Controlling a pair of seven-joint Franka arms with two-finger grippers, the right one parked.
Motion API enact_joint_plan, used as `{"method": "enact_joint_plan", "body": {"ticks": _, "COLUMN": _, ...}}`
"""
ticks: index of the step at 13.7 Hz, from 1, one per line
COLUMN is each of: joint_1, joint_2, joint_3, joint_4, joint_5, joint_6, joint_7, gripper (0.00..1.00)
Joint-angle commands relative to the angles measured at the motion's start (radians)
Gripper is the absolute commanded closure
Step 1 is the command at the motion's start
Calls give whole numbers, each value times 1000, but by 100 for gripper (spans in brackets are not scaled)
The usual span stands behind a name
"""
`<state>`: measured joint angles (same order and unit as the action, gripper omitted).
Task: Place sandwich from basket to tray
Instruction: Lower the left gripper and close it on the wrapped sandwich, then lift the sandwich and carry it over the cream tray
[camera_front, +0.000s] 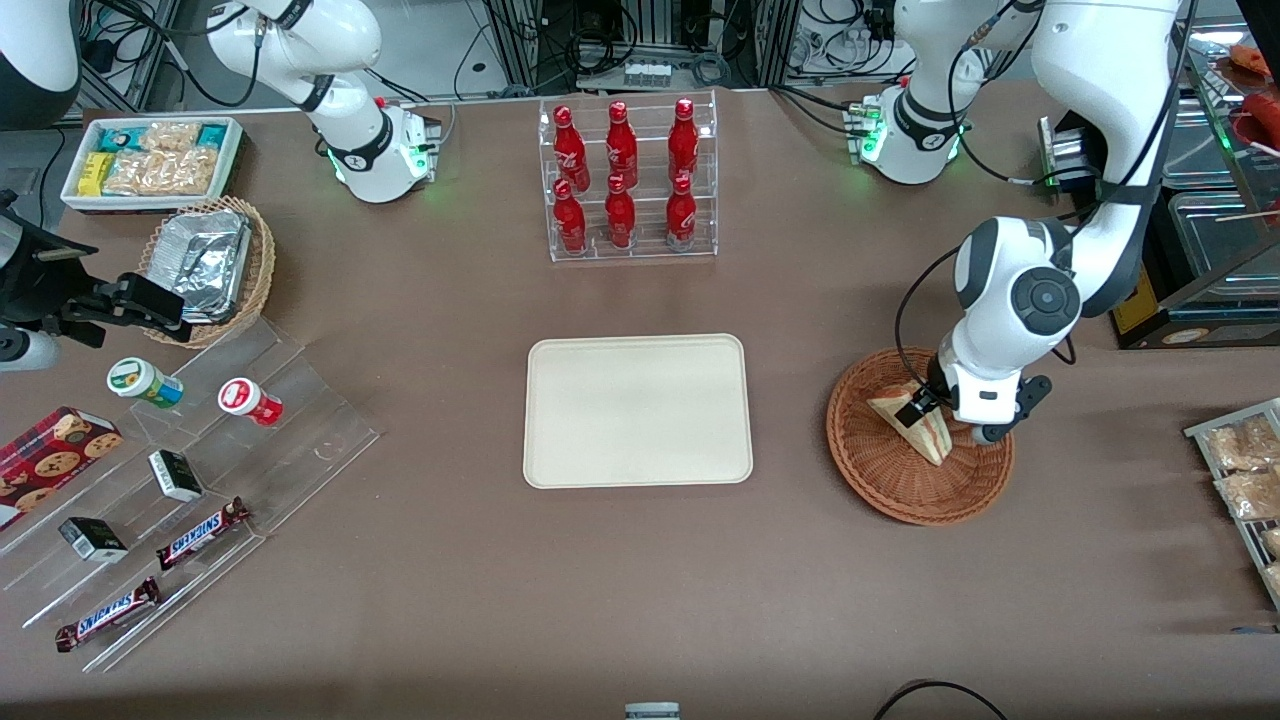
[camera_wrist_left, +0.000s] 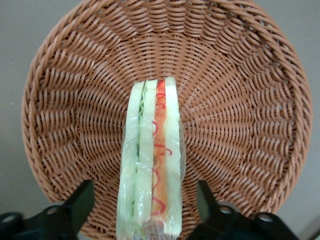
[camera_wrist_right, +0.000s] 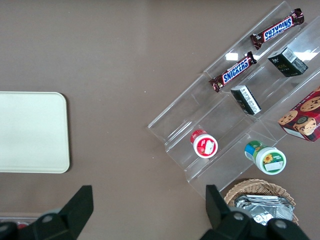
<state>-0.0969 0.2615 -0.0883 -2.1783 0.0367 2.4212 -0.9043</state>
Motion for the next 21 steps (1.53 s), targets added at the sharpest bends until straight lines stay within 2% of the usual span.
{"method": "enact_joint_plan", "body": {"ticks": 1, "joint_1": -7, "joint_2": 12, "joint_3": 4, "joint_4": -2, "joint_5": 17, "joint_6": 18, "joint_7": -36, "gripper": 79}}
{"method": "enact_joint_plan", "body": {"ticks": 2, "joint_1": -7, "joint_2": 16, "joint_3": 4, "joint_4": 0, "joint_5": 17, "joint_6": 18, "joint_7": -38, "gripper": 94}}
{"method": "enact_joint_plan", "body": {"ticks": 3, "joint_1": -7, "joint_2": 18, "joint_3": 4, "joint_4": 2, "joint_5": 17, "joint_6": 16, "joint_7": -38, "gripper": 100}}
{"method": "enact_joint_plan", "body": {"ticks": 7, "joint_1": -7, "joint_2": -16, "joint_3": 4, "joint_4": 17, "joint_5": 20, "joint_6": -23, "joint_7": -28, "gripper": 100}}
{"method": "enact_joint_plan", "body": {"ticks": 10, "joint_1": -41, "joint_2": -50, "joint_3": -19, "joint_4": 168, "joint_5": 87, "joint_6": -311, "joint_7": -18, "gripper": 100}}
{"method": "enact_joint_plan", "body": {"ticks": 13, "joint_1": -125, "joint_2": -41, "joint_3": -47, "joint_4": 363, "joint_5": 81, "joint_6": -525, "joint_7": -5, "gripper": 100}}
{"method": "enact_joint_plan", "body": {"ticks": 16, "joint_1": -240, "joint_2": -22, "joint_3": -53, "joint_4": 408, "joint_5": 66, "joint_6": -524, "joint_7": -4, "gripper": 100}}
{"method": "enact_joint_plan", "body": {"ticks": 21, "joint_1": -418, "joint_2": 149, "joint_3": -51, "joint_4": 550, "joint_5": 75, "joint_6": -485, "joint_7": 1, "gripper": 100}}
